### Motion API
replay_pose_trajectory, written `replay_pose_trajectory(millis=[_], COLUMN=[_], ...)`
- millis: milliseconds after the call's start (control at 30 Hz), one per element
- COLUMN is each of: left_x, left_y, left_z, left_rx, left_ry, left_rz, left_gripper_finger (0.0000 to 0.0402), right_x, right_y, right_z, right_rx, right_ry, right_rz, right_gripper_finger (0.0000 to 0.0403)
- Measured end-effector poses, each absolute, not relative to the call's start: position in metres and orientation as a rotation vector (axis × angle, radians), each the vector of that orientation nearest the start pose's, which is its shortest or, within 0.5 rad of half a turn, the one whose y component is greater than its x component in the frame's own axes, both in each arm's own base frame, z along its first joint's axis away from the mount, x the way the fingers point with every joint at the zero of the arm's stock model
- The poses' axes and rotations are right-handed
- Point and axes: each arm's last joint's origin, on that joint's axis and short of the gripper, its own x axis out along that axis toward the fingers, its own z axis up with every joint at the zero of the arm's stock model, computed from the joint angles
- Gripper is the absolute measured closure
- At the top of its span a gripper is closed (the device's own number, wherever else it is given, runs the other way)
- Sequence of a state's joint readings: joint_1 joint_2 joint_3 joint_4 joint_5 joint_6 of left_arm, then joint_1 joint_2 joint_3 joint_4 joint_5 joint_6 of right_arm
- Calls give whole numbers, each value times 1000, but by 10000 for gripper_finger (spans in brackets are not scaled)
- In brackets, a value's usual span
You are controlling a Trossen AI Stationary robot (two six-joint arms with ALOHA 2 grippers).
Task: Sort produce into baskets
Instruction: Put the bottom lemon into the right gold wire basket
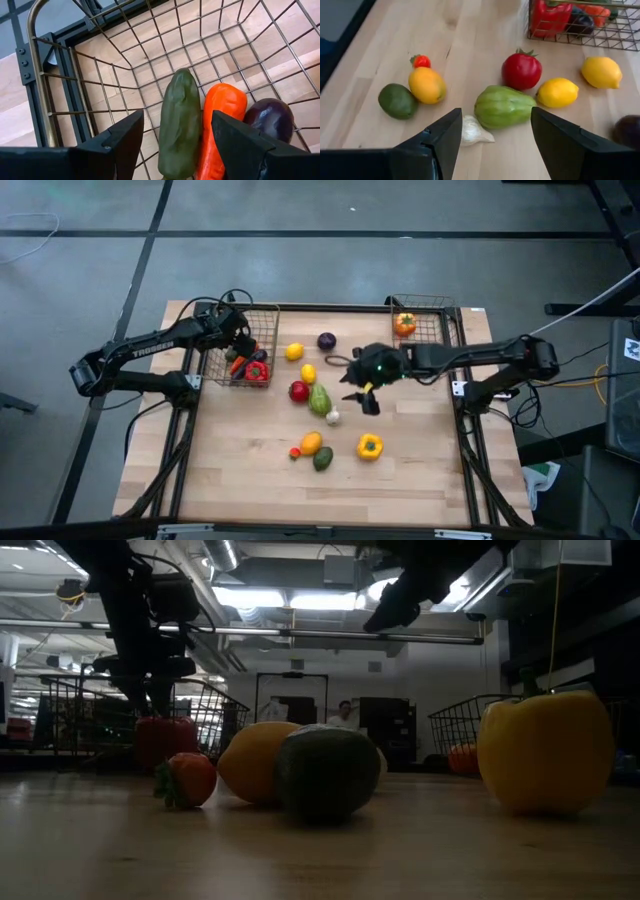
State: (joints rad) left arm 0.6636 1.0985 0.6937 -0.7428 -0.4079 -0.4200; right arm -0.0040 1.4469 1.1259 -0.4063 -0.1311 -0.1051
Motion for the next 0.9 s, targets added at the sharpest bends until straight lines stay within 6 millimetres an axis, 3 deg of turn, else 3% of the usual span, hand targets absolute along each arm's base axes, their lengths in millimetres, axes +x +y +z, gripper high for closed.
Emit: replay_pose_trajectory(millis=[400,567,900], left_x=[144,150,172], left_y=[125,128,118], left_z=[218,241,292], left_rx=[-457,-435,-441], left_ry=[938,871,684], left_rz=[1163,1128,945], left_gripper_finger=[172,172,172], right_x=[327,332,333], right_y=[36,36,33], right_z=[245,232,231], right_rx=[-129,-136,-167], right_ry=[848,893,898], right_rz=[169,159,94], right_gripper_finger=[166,166,166])
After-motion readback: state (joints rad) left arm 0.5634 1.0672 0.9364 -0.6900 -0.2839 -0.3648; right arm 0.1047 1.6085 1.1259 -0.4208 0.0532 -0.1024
